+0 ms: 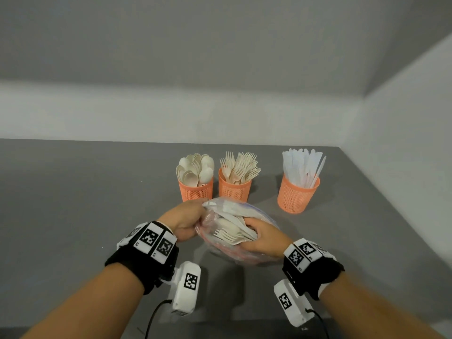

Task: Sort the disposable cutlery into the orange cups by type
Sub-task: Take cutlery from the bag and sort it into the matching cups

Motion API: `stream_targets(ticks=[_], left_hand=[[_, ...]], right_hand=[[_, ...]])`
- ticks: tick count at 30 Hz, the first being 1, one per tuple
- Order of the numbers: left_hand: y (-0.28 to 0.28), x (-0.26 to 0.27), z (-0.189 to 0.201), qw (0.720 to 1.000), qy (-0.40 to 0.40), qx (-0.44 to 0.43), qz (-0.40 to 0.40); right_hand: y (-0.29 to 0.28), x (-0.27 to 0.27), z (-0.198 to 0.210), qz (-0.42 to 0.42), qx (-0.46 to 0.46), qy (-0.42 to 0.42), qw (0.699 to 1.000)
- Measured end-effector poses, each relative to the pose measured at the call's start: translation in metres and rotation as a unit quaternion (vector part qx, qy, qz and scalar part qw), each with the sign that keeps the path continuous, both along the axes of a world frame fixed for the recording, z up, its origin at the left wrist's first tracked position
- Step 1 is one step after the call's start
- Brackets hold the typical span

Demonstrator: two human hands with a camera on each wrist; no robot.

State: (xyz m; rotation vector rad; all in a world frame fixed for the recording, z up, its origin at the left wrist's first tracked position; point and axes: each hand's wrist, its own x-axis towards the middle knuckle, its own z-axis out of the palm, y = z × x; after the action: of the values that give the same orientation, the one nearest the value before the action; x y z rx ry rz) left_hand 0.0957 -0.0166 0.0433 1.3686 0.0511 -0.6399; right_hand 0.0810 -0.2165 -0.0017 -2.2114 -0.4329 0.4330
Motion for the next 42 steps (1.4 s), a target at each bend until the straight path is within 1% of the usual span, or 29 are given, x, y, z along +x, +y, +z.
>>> stream_targets(ticks=[2, 4, 5, 6, 7, 8, 9, 10, 11, 12, 15, 17, 18, 19, 21, 23, 26, 28, 30, 31, 32, 33, 35, 38, 40, 41, 42], left_hand=[[0.005, -0.001, 0.000, 1.000, 0.003, -0.015, -0.017], [0.008, -0.005, 0.004, 0.997, 0.021, -0.048, -0.050], [0.007, -0.007, 0.007, 0.998, 0.004, -0.030, -0.062], [0.006, -0.007, 0.007, 0.997, -0.035, 0.024, -0.069], [0.006, -0.006, 0.006, 0.989, -0.089, 0.095, -0.065], [0.005, -0.004, 0.002, 0.973, -0.150, 0.168, -0.047], [0.003, -0.004, 0.001, 0.954, -0.200, 0.223, -0.020], [0.001, -0.003, 0.000, 0.945, -0.222, 0.242, 0.005], [-0.002, -0.003, 0.000, 0.946, -0.221, 0.237, 0.020], [-0.005, -0.004, 0.001, 0.953, -0.207, 0.220, 0.017], [-0.013, -0.004, 0.002, 0.977, -0.123, 0.175, 0.014], [-0.016, -0.004, 0.001, 0.986, -0.062, 0.151, 0.036], [-0.016, -0.004, 0.001, 0.987, -0.046, 0.148, 0.053], [-0.014, -0.004, -0.002, 0.985, -0.041, 0.148, 0.076], [-0.008, -0.001, -0.010, 0.977, -0.056, 0.163, 0.125], [-0.003, 0.000, -0.016, 0.969, -0.084, 0.182, 0.144], [-0.006, -0.003, -0.014, 0.968, -0.126, 0.188, 0.108], [-0.008, -0.004, -0.011, 0.973, -0.126, 0.176, 0.082], [-0.006, -0.001, -0.013, 0.968, -0.121, 0.196, 0.099], [-0.004, 0.000, -0.016, 0.961, -0.123, 0.217, 0.117], [-0.001, 0.001, -0.020, 0.949, -0.137, 0.254, 0.131], [0.002, 0.001, -0.023, 0.929, -0.163, 0.302, 0.135], [0.006, -0.003, -0.029, 0.881, -0.220, 0.406, 0.103], [0.006, -0.012, -0.038, 0.807, -0.279, 0.521, 0.013], [0.006, -0.016, -0.043, 0.753, -0.291, 0.589, -0.030], [0.008, -0.018, -0.045, 0.739, -0.276, 0.613, -0.039], [0.009, -0.019, -0.046, 0.738, -0.244, 0.627, -0.041]], right_hand=[[-0.005, 0.002, 0.003, -0.009, 0.005, 0.019, 1.000], [-0.007, 0.006, 0.003, -0.011, 0.002, 0.032, 0.999], [-0.008, 0.007, 0.005, -0.015, -0.001, 0.036, 0.999], [-0.009, 0.007, 0.005, -0.022, -0.005, 0.032, 0.999], [-0.010, 0.007, 0.005, -0.029, -0.013, 0.027, 0.999], [-0.011, 0.006, 0.004, -0.030, -0.015, 0.017, 0.999], [-0.010, 0.005, 0.003, -0.028, -0.019, 0.011, 0.999], [-0.009, 0.004, 0.002, -0.023, -0.017, 0.003, 1.000], [-0.007, 0.002, 0.003, -0.016, -0.015, -0.004, 1.000], [-0.005, 0.001, 0.001, -0.009, -0.017, -0.013, 1.000], [-0.001, 0.000, 0.000, -0.007, -0.038, -0.013, 0.999], [-0.001, -0.001, 0.001, -0.006, -0.016, 0.005, 1.000], [-0.002, -0.002, 0.001, -0.001, 0.000, 0.003, 1.000], [-0.002, -0.004, 0.003, 0.002, 0.004, -0.006, 1.000], [-0.001, -0.007, 0.004, 0.010, 0.007, -0.026, 1.000], [0.001, -0.008, 0.003, -0.001, 0.031, -0.036, 0.999], [-0.003, -0.007, 0.000, -0.042, 0.052, -0.050, 0.996], [-0.006, -0.005, -0.002, -0.088, 0.064, -0.047, 0.993], [-0.009, -0.005, -0.001, -0.128, 0.107, -0.019, 0.986], [-0.009, -0.006, 0.002, -0.139, 0.139, -0.002, 0.980], [-0.010, -0.007, 0.005, -0.148, 0.176, 0.014, 0.973], [-0.011, -0.007, 0.008, -0.158, 0.216, 0.024, 0.963], [-0.013, -0.004, 0.012, -0.191, 0.300, 0.028, 0.934], [-0.018, 0.005, 0.018, -0.264, 0.421, 0.048, 0.866], [-0.022, 0.011, 0.025, -0.294, 0.491, 0.059, 0.818], [-0.025, 0.015, 0.029, -0.304, 0.522, 0.060, 0.794], [-0.028, 0.017, 0.033, -0.310, 0.548, 0.060, 0.775]])
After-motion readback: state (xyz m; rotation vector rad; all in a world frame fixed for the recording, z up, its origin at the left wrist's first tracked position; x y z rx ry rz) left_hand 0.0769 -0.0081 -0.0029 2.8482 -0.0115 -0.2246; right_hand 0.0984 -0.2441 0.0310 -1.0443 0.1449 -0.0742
